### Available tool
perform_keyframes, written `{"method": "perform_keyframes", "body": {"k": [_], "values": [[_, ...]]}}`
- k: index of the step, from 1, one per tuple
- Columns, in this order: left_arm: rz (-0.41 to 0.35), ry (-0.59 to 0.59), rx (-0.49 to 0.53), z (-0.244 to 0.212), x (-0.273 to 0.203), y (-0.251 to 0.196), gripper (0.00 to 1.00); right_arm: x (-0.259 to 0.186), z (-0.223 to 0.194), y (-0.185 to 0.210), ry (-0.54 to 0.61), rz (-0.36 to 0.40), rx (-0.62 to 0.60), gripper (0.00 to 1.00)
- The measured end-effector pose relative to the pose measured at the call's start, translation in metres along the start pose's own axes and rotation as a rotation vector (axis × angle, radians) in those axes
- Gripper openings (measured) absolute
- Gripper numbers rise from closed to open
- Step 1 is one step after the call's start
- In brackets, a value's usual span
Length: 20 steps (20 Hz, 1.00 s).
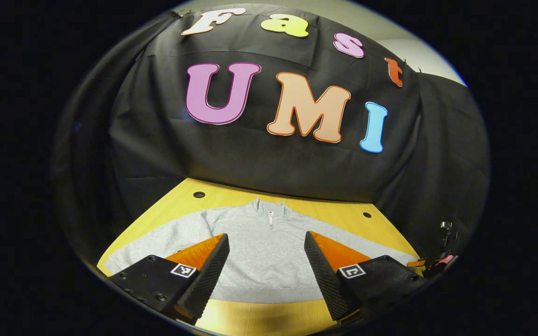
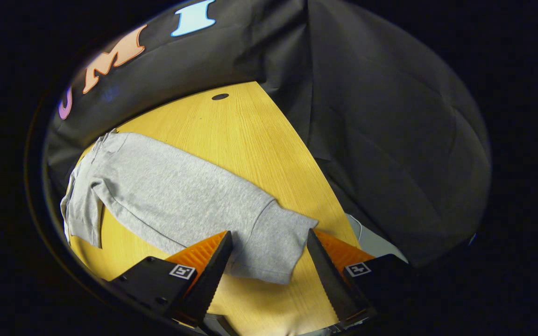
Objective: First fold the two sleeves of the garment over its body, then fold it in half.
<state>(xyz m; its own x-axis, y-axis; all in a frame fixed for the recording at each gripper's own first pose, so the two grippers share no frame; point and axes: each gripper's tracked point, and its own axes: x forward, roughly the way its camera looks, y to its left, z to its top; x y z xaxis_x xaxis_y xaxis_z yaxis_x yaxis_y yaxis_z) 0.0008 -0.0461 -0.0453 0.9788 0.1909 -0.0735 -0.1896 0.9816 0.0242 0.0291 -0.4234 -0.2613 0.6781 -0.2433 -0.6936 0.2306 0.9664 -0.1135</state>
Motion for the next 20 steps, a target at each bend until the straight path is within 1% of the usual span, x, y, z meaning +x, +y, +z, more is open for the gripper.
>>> {"method": "perform_keyframes", "body": {"k": [1,2,3,4,5,6,7,8,9,10,13,15,16,17,18,20], "values": [[0.001,0.001,-0.001,0.001,0.0,0.001,0.94,-0.001,0.001,0.001,0.003,0.002,-0.007,0.98],[0.002,0.001,-0.002,-0.001,0.001,0.002,0.94,-0.001,0.001,0.001,0.012,0.007,-0.007,0.92],[0.004,0.001,-0.002,-0.001,0.001,0.004,0.94,-0.002,0.001,0.0,0.019,0.007,-0.004,0.88],[0.006,0.001,-0.004,-0.001,0.001,0.005,0.94,-0.002,0.0,0.003,0.027,0.015,0.0,0.8],[0.008,0.001,-0.007,-0.002,0.002,0.006,0.94,-0.002,-0.001,0.006,0.035,0.018,0.003,0.75],[0.01,0.005,-0.01,-0.004,0.001,0.008,0.95,-0.001,-0.003,0.011,0.038,0.023,-0.001,0.58],[0.013,0.011,-0.013,-0.005,0.001,0.009,0.94,0.0,-0.004,0.015,0.045,0.032,-0.001,0.55],[0.014,0.015,-0.016,-0.008,0.001,0.011,0.94,0.0,-0.004,0.019,0.049,0.038,-0.001,0.42],[0.015,0.02,-0.019,-0.009,0.0,0.013,0.94,-0.001,-0.004,0.021,0.054,0.034,0.002,0.37],[0.015,0.024,-0.02,-0.01,0.0,0.014,0.94,-0.002,-0.006,0.023,0.055,0.03,0.003,0.23],[0.01,0.025,-0.018,-0.011,-0.001,0.019,0.94,-0.006,-0.01,0.026,0.057,0.018,0.005,0.22],[0.005,0.03,-0.019,-0.012,0.0,0.023,0.94,-0.011,-0.008,0.029,0.035,0.006,0.011,0.22],[0.001,0.032,-0.02,-0.013,0.0,0.025,0.94,-0.016,-0.008,0.031,0.024,0.004,0.017,0.2],[-0.005,0.034,-0.022,-0.013,0.0,0.027,0.94,-0.021,-0.006,0.032,0.015,0.005,0.021,0.2],[-0.011,0.035,-0.025,-0.013,0.0,0.028,0.95,-0.026,-0.005,0.035,0.006,0.005,0.023,0.22],[-0.025,0.039,-0.028,-0.015,0.001,0.031,0.94,-0.035,0.0,0.045,-0.025,0.011,0.032,0.22]]}}
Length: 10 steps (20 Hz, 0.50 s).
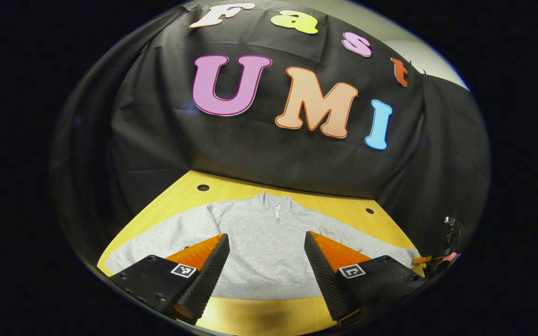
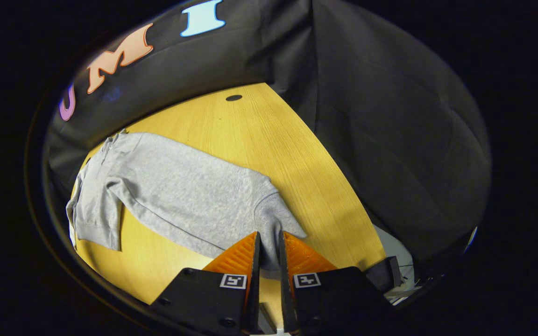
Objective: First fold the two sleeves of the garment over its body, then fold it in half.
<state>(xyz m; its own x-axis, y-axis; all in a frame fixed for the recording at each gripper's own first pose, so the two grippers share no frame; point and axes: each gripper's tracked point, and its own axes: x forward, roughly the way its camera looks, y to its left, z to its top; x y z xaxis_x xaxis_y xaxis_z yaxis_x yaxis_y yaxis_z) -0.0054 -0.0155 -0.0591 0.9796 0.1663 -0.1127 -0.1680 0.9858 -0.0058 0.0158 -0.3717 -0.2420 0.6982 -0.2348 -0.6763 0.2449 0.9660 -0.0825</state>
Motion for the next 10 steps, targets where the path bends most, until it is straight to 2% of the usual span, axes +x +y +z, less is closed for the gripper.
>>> {"method": "perform_keyframes", "body": {"k": [1,2,4,10], "values": [[-0.006,0.003,0.0,0.0,-0.001,0.002,0.94,-0.005,0.003,0.005,-0.019,0.0,0.011,0.22],[-0.011,0.005,0.0,0.001,-0.001,0.005,0.94,-0.014,0.007,0.01,-0.037,0.003,0.033,0.12],[-0.026,0.008,-0.005,-0.001,0.0,0.01,0.94,-0.028,0.011,0.026,-0.066,0.024,0.064,0.11],[-0.074,0.034,0.006,-0.004,0.002,0.031,0.94,-0.071,0.023,0.08,-0.147,0.05,0.055,0.11]]}}
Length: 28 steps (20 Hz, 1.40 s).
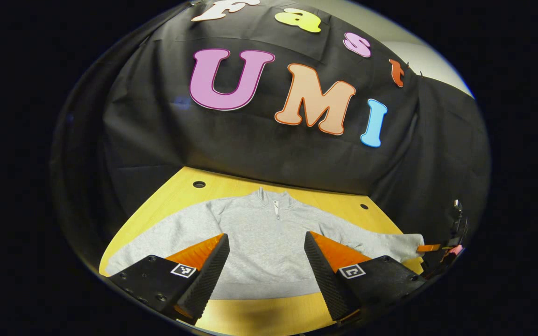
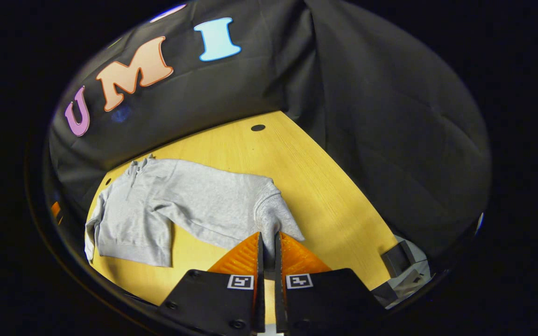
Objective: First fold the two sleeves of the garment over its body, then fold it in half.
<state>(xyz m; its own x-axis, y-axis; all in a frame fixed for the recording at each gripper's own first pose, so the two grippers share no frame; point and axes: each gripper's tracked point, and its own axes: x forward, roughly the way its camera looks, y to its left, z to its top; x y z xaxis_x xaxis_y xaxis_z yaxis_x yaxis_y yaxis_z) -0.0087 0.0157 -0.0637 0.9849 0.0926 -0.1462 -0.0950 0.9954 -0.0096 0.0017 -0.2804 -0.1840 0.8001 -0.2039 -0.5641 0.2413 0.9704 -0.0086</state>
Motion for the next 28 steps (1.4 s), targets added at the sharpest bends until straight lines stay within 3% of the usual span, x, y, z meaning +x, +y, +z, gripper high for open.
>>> {"method": "perform_keyframes", "body": {"k": [7,15,21,28], "values": [[-0.038,0.02,0.032,0.0,0.0,0.026,0.94,-0.027,0.008,0.104,-0.046,0.104,0.015,0.11],[-0.044,0.03,0.006,-0.008,-0.006,0.062,0.94,-0.036,0.026,0.245,-0.081,0.275,-0.129,0.11],[0.027,0.033,-0.027,-0.017,-0.02,0.11,0.94,-0.034,0.019,0.356,-0.049,0.451,-0.185,0.11],[0.21,0.034,-0.096,-0.041,-0.046,0.19,0.95,-0.035,0.008,0.473,-0.022,0.633,-0.259,0.11]]}}
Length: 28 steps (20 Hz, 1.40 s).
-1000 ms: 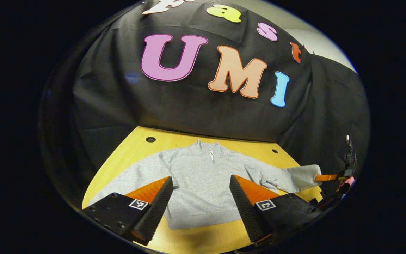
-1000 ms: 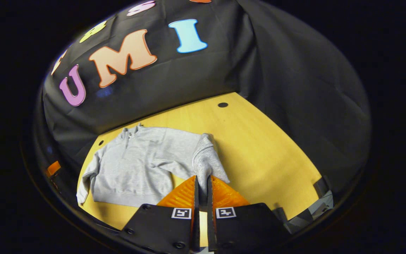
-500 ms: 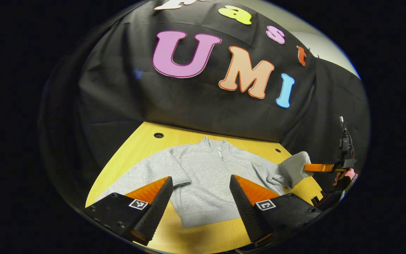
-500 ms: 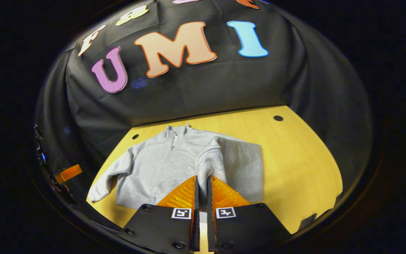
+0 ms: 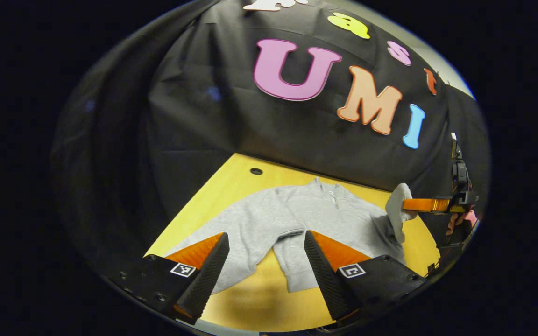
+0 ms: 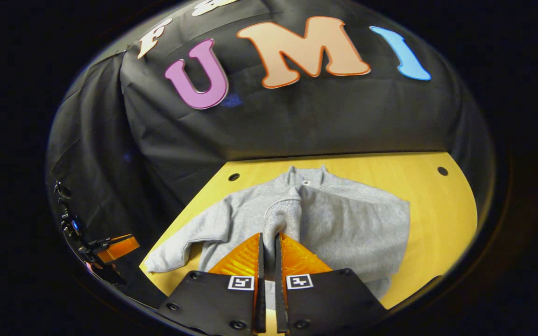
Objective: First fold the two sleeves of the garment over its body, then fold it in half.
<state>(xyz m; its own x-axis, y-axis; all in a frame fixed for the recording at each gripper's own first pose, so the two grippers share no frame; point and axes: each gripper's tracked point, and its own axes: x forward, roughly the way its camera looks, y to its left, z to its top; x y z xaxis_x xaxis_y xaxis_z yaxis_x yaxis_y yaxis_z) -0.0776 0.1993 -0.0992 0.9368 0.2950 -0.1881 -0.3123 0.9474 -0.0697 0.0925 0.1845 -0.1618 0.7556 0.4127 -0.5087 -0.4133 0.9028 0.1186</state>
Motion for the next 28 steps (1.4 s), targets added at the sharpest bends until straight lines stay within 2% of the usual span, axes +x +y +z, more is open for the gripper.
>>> {"method": "perform_keyframes", "body": {"k": [3,6,9,12,17,19,20,21,25,28], "values": [[0.085,0.003,-0.06,-0.014,-0.007,0.036,0.92,0.028,0.005,0.048,0.01,0.102,0.032,0.11],[0.143,0.014,-0.135,-0.03,-0.014,0.063,0.94,0.055,0.002,0.087,0.041,0.177,0.004,0.11],[0.198,0.035,-0.163,-0.05,-0.018,0.086,0.95,0.082,-0.001,0.127,0.048,0.246,-0.014,0.11],[0.233,0.066,-0.152,-0.067,-0.02,0.102,0.95,0.108,-0.017,0.148,0.07,0.263,-0.026,0.11],[0.271,0.131,-0.134,-0.099,-0.012,0.115,0.95,0.143,-0.045,0.154,0.132,0.227,-0.022,0.11],[0.293,0.155,-0.099,-0.108,-0.006,0.119,0.95,0.151,-0.053,0.157,0.165,0.25,-0.006,0.11],[0.305,0.166,-0.085,-0.113,-0.005,0.122,0.95,0.153,-0.056,0.156,0.166,0.254,-0.013,0.22],[0.316,0.175,-0.079,-0.117,-0.005,0.125,0.95,0.15,-0.054,0.16,0.157,0.279,-0.021,0.23],[0.344,0.202,-0.118,-0.127,0.001,0.128,0.95,0.15,-0.044,0.157,0.11,0.281,-0.037,1.0],[0.367,0.213,-0.12,-0.131,0.001,0.132,0.95,0.132,-0.031,0.143,0.091,0.273,-0.02,0.97]]}}
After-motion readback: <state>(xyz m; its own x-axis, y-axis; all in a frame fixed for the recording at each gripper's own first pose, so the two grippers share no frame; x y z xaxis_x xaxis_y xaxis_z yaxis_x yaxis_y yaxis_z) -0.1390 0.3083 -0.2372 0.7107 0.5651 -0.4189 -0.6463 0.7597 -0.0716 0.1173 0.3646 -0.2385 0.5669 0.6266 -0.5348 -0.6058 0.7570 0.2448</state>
